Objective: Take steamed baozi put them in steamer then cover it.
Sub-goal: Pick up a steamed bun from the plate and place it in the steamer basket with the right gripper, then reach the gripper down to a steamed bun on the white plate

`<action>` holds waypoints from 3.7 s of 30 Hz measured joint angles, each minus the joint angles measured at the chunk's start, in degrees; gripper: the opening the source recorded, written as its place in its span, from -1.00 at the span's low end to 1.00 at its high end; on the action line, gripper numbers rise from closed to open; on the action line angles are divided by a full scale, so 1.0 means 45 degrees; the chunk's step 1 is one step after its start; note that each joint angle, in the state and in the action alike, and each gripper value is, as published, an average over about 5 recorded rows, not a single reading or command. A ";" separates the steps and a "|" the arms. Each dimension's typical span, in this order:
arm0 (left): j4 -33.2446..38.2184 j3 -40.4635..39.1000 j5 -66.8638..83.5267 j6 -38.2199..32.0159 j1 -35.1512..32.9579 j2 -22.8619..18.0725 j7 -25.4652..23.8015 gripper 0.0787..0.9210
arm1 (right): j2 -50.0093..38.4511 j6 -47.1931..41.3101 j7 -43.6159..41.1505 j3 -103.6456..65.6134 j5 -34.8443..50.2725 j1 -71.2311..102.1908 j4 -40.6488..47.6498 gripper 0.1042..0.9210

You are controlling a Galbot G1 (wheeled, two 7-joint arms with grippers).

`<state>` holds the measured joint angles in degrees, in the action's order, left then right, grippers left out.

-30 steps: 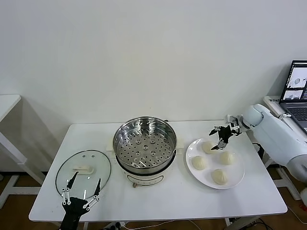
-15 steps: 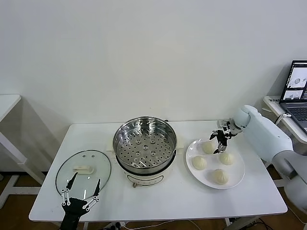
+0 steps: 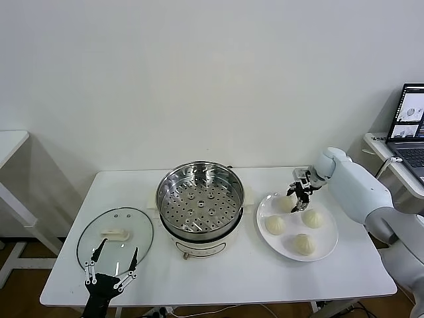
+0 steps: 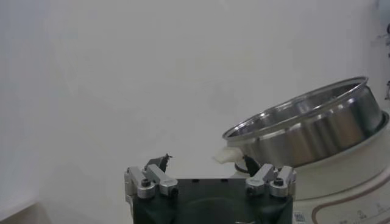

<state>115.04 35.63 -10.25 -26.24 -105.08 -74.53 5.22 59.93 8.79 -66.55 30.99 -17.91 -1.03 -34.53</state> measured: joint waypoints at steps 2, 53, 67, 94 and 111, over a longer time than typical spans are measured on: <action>0.0026 0.0002 0.0000 0.0004 -0.0001 0.0005 0.0003 0.77 | -0.0156 0.0137 -0.0062 0.0119 0.0056 -0.0138 -0.0346 0.40; 0.0116 -0.0137 -0.0012 -0.0308 0.0063 0.0084 0.0078 0.77 | 0.4744 0.7083 -0.0252 0.4423 -0.1635 -0.3997 -0.3743 0.45; 0.0099 -0.0091 -0.0001 -0.0353 0.0082 0.0072 0.0078 0.77 | 0.5378 0.7370 -0.0066 0.4341 -0.2267 -0.3494 -0.2845 0.66; 0.0030 -0.0313 0.0001 -0.0329 0.0377 0.0149 0.0073 0.77 | -0.1126 -0.0424 -0.1223 0.7366 0.7026 -0.6073 -0.5641 0.76; 0.0009 -0.0180 -0.0009 -0.0282 0.0362 0.0152 0.0074 0.77 | -0.2760 -0.2993 0.0480 0.8378 0.8462 -0.3818 -0.6038 0.76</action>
<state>115.08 34.83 -10.29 -27.51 -103.45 -73.84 5.56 47.51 -4.68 -64.39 68.69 20.17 -18.21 -61.70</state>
